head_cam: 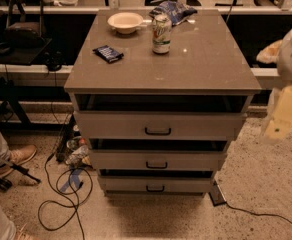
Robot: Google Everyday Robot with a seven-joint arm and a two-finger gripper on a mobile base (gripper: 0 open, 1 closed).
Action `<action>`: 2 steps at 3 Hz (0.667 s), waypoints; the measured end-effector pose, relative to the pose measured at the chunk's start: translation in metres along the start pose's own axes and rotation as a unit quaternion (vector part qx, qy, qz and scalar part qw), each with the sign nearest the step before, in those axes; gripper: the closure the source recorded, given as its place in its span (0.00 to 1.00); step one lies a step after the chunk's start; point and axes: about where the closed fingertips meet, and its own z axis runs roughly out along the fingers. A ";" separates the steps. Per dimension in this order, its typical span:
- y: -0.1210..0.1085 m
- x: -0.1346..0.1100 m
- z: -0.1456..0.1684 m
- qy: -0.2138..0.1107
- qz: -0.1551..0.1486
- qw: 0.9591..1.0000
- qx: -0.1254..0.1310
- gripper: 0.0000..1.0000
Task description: Open middle drawer
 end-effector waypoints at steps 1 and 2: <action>0.013 0.023 0.086 -0.029 -0.024 0.998 -0.044 0.00; 0.035 0.041 0.188 -0.063 -0.047 0.991 -0.106 0.00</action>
Offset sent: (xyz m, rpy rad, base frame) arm 0.0152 0.0010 -0.2888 0.2057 0.2358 0.2397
